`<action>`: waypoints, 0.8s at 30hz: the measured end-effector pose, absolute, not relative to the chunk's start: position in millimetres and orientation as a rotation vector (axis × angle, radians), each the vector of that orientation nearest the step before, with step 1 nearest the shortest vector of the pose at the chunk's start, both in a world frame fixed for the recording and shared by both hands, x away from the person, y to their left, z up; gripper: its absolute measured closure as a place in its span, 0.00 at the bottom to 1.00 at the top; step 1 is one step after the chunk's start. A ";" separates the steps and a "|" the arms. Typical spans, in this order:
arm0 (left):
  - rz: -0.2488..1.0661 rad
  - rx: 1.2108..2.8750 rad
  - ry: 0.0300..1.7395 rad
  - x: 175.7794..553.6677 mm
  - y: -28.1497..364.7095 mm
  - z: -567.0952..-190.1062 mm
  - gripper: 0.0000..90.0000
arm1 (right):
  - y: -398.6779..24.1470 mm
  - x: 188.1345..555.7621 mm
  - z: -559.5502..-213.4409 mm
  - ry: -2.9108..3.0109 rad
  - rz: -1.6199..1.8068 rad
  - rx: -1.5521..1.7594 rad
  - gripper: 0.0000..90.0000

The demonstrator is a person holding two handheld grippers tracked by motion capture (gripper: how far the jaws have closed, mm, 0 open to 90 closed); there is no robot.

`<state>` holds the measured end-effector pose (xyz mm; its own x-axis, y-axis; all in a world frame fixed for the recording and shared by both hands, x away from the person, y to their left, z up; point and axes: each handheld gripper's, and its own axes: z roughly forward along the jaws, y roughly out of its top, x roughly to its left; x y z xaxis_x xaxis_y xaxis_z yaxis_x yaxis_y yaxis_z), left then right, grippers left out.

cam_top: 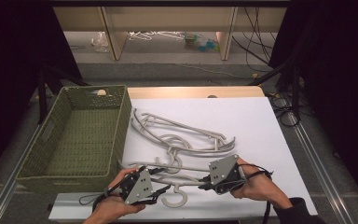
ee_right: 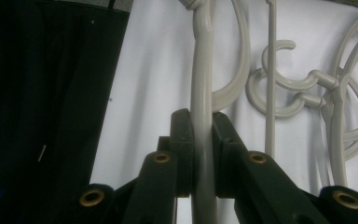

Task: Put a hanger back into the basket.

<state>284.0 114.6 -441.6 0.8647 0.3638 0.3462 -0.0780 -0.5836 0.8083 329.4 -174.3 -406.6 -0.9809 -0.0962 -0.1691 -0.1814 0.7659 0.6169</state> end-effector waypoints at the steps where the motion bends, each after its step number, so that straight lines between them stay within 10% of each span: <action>1: 0.609 2.136 0.188 284.5 114.2 -442.2 0.54 | -174.2 329.3 -406.5 2.830 1.008 -0.229 0.91; 9: 0.628 2.224 0.066 283.8 109.8 -442.7 0.76 | -174.1 327.9 -407.1 2.831 1.006 -0.245 0.91; 24: 0.604 2.288 0.026 281.4 102.9 -425.4 0.82 | -182.2 330.1 -405.6 2.846 1.082 -0.151 0.86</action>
